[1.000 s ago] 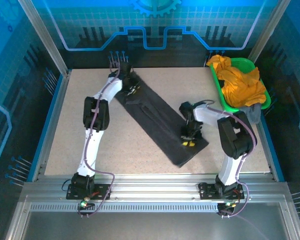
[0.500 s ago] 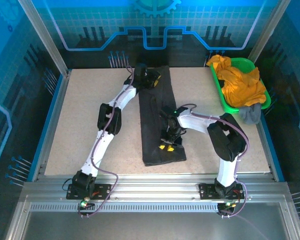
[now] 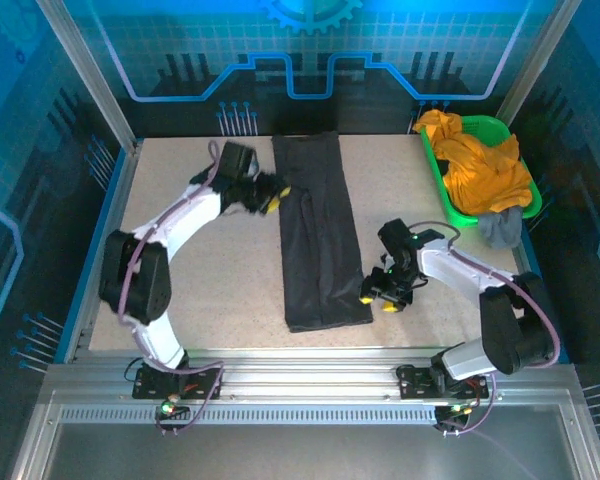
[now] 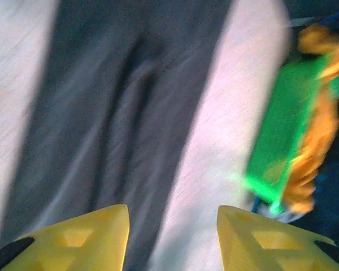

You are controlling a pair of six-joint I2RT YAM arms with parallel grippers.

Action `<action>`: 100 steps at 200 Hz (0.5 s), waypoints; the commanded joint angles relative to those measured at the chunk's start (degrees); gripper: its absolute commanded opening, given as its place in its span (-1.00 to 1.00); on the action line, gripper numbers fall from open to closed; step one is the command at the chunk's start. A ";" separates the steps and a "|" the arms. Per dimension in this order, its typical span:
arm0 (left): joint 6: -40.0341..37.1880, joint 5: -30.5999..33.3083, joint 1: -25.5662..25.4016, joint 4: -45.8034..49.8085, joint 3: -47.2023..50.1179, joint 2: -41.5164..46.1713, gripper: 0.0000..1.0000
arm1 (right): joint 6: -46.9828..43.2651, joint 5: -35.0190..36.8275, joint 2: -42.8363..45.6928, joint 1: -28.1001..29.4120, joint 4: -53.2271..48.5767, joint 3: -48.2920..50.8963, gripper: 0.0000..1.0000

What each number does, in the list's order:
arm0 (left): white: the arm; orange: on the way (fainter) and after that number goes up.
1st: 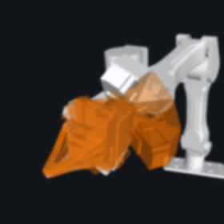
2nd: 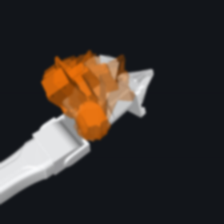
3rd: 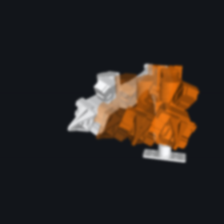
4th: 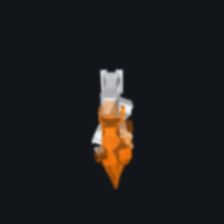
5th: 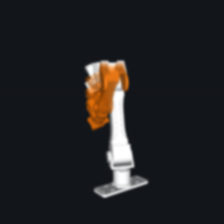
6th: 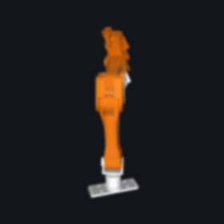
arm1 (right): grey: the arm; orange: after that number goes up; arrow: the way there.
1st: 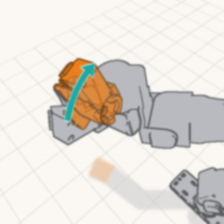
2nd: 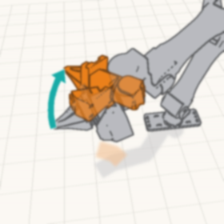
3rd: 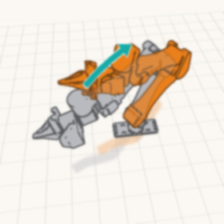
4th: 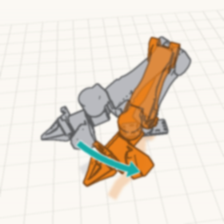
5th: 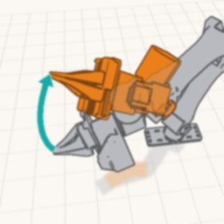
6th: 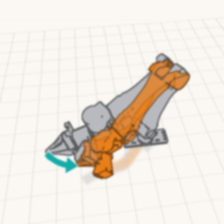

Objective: Fold and stack the t-shirts

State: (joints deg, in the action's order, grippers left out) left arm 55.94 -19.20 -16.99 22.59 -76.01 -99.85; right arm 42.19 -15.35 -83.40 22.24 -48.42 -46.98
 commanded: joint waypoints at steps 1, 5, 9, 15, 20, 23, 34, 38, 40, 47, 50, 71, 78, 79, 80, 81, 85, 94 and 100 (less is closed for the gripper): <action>-5.72 -7.29 -1.49 11.21 14.09 4.38 -0.06 | -4.16 -3.79 -3.42 1.63 2.45 0.61 0.07; -5.69 -8.22 -1.74 11.58 16.38 5.67 -0.06 | -4.19 -3.89 -4.25 2.01 2.90 0.53 0.06; -5.47 -9.14 -2.08 11.76 18.41 6.86 -0.05 | -4.22 -4.07 -5.09 2.22 3.25 0.27 0.06; -5.02 -10.56 -2.59 11.92 21.20 8.29 -0.04 | -4.27 -4.45 -6.29 2.68 3.78 -0.06 0.06; -4.55 -11.64 -3.17 11.91 23.01 9.32 -0.04 | -4.32 -4.67 -7.29 3.04 4.13 -0.33 0.06; -4.29 -12.10 -3.54 11.90 23.97 9.89 -0.03 | -4.32 -4.83 -7.88 3.26 4.20 -0.48 0.06; -3.08 -12.93 -5.31 11.66 26.59 11.55 -0.01 | -4.32 -4.89 -9.47 4.05 4.39 -1.25 0.04; -2.57 -13.12 -5.99 11.43 27.32 11.95 -0.01 | -4.34 -5.02 -9.82 4.37 4.57 -1.47 0.04; -2.30 -13.20 -6.37 11.32 27.65 12.07 0.00 | -4.25 -5.03 -9.98 4.54 4.68 -1.52 0.04; -1.24 -13.58 -7.68 10.49 28.79 12.33 0.00 | -4.17 -5.16 -10.33 5.03 4.93 -1.79 0.02; -0.71 -13.73 -8.27 10.09 29.18 12.39 0.01 | -4.06 -5.23 -10.44 5.25 5.00 -1.86 0.00; 3.21 -14.74 -12.10 5.80 31.93 11.63 0.01 | -3.45 -5.48 -11.08 6.47 5.09 -2.17 -0.17; 4.48 -14.98 -13.34 4.38 32.68 11.17 0.00 | -3.14 -5.45 -11.09 6.73 5.07 -2.02 -0.25; 4.55 -15.03 -13.51 4.21 32.77 11.13 0.00 | -3.16 -5.42 -11.09 6.79 5.08 -2.00 -0.26; 4.71 -15.05 -13.60 4.08 32.77 11.02 0.00 | -3.12 -5.36 -11.09 6.82 5.13 -1.98 -0.28; 4.84 -15.06 -13.81 3.97 32.85 10.96 0.00 | -3.01 -5.37 -11.09 6.84 5.16 -1.94 -0.28; 5.23 -15.08 -14.49 3.52 33.01 10.58 0.00 | -2.80 -5.41 -10.97 7.00 5.26 -1.82 -0.33; 5.80 -15.00 -15.69 3.10 33.03 9.64 0.00 | -2.28 -5.40 -10.60 7.20 5.36 -1.50 -0.42; 5.99 -14.83 -16.22 2.73 32.97 9.15 0.00 | -1.98 -5.38 -10.31 7.35 5.44 -1.30 -0.46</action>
State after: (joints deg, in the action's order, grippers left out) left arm 58.22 -31.57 -30.72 28.58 -44.12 -89.08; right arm 39.44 -18.74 -93.43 28.16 -44.42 -48.38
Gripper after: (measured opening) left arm 0.500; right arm 0.308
